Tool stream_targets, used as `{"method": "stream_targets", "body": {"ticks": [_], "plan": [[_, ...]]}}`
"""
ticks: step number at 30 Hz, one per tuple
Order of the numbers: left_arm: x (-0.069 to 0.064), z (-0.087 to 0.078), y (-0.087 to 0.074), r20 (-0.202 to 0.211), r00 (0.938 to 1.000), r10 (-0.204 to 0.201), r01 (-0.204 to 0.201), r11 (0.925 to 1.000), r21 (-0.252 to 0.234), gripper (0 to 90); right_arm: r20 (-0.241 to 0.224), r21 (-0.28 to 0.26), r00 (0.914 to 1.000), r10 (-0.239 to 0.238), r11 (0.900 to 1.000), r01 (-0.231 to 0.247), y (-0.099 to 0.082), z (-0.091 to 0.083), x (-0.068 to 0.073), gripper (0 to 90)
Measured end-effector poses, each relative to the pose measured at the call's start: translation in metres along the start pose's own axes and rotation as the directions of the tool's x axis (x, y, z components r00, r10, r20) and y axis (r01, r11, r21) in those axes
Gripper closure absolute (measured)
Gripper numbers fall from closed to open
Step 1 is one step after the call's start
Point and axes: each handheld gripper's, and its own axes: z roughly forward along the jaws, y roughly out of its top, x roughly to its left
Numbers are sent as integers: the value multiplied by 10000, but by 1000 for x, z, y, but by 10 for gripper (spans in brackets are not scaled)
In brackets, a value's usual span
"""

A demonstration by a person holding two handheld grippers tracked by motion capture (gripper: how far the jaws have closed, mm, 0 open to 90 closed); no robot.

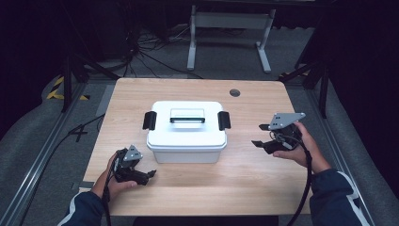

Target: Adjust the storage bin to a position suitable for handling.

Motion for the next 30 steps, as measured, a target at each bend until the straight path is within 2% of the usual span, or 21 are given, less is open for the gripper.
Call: {"method": "stream_targets", "body": {"ticks": [15,18,30], "plan": [[0,0,0,0,10000,0,0,10000,0,46,-52,-78,9964,-844,9964,843,44,0,5,352],[0,0,0,-1,10000,-2,2,10000,-1,46,-138,-89,9937,-1113,9938,1111,58,1,8,352],[0,0,0,1,10000,0,0,10000,3,46,-242,143,9862,-1640,9863,1643,88,7,10,355]]}}
